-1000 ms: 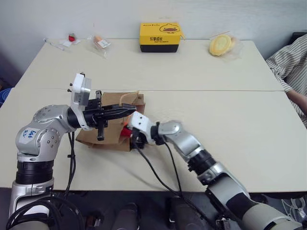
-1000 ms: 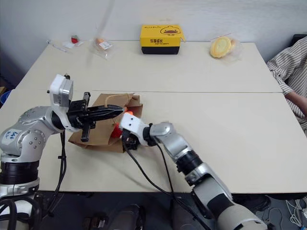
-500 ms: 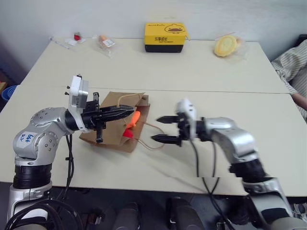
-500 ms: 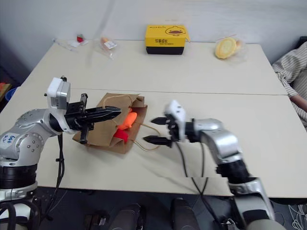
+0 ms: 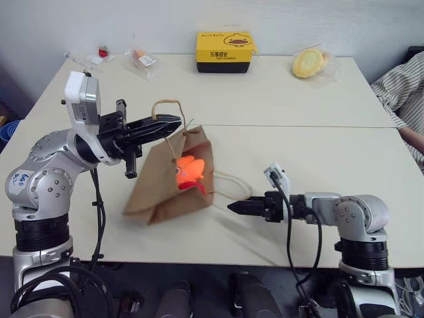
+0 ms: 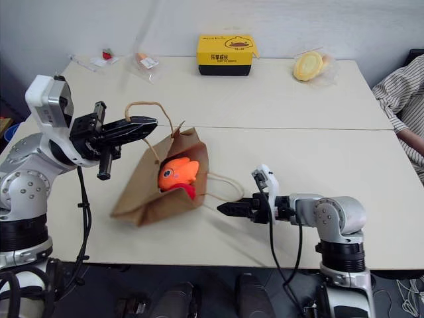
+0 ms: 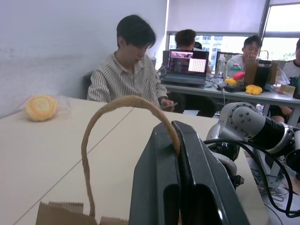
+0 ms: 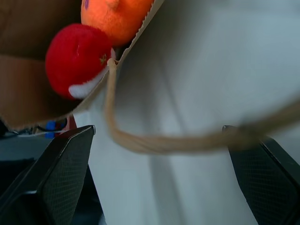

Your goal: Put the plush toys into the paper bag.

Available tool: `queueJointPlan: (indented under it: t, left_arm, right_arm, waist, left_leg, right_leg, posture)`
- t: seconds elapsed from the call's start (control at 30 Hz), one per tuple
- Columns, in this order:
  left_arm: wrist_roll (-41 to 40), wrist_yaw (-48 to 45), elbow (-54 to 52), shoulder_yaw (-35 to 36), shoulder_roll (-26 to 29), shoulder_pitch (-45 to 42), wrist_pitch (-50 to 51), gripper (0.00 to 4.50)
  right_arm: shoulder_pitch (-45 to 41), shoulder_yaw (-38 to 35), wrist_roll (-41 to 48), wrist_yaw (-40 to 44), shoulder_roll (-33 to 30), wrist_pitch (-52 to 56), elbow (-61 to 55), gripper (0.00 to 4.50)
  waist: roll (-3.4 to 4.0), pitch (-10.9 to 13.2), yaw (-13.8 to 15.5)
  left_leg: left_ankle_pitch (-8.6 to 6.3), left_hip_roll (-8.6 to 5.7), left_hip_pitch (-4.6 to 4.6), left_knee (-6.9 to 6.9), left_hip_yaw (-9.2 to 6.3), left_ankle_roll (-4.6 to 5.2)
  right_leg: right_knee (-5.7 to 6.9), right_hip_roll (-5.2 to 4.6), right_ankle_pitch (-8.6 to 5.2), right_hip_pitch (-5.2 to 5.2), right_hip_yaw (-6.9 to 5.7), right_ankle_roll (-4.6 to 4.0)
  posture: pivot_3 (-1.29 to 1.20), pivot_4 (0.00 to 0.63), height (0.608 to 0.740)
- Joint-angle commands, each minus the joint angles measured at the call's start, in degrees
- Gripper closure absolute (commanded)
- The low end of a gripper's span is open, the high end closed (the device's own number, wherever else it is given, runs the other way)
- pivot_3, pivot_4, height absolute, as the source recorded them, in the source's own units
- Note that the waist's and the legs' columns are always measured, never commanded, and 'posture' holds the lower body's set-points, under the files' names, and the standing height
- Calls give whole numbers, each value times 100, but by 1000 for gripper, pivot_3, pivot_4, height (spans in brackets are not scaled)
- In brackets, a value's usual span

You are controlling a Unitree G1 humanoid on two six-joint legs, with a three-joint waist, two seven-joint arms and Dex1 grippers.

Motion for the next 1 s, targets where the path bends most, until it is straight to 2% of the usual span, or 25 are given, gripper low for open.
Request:
queueJointPlan:
  t: [0.03, 0.1, 0.2, 0.5, 0.87, 1.0]
  left_arm:
    - [-21, -19, -148, 38, 81, 77, -47, 4500]
    - [-4, -15, -172, 29, 93, 121, -70, 4500]
    - [-4, 3, -217, 64, 139, 184, -70, 4500]
    - [-3, 45, -263, 59, 130, 265, -115, 4500]
    - [27, 0, -159, 16, 167, 136, -126, 4500]
    - [32, 9, -173, 14, 160, 119, -122, 4500]
  right_arm:
    - [-92, -244, 75, -370, 413, 228, 234, 62]
    - [-282, -589, 92, -590, 793, 227, 435, 62]
    - [-520, -1031, 171, -744, 1001, 305, 616, 62]
    - [-429, -1768, 766, -917, 581, 430, 984, 62]
    - [-411, -1334, 1014, -1489, 552, 430, 1278, 62]
    - [-447, -1295, 1193, -1730, 889, 430, 1266, 62]
  waist:
    - [-4, -2, 2]
    - [-4, -2, -12]
    - [-1, 0, -6]
    - [-1, 0, 10]
    - [-1, -1, -17]
    - [-1, -1, -36]
  left_leg:
    - [0, 0, 0, 1, -1, 0]
    - [0, 0, 2, 3, 0, -1]
    - [2, 0, 3, 1, 4, -3]
    - [-4, -9, -5, 1, 0, 6]
    - [-2, -2, -2, -1, 9, 4]
    - [-2, 0, -1, -2, 9, 4]
  right_leg:
    - [0, 0, 0, 1, -1, 0]
    - [2, 0, 0, 1, 1, 0]
    - [10, 1, 0, -4, 3, 0]
    - [3, -5, 0, -5, 3, 0]
    - [5, 0, 0, -6, 10, 0]
    - [6, 2, 0, -6, 10, 0]
  posture:
    - [0, 150, 740]
    - [0, 150, 740]
    - [0, 150, 740]
    - [0, 150, 740]
    - [0, 150, 740]
    - [0, 150, 740]
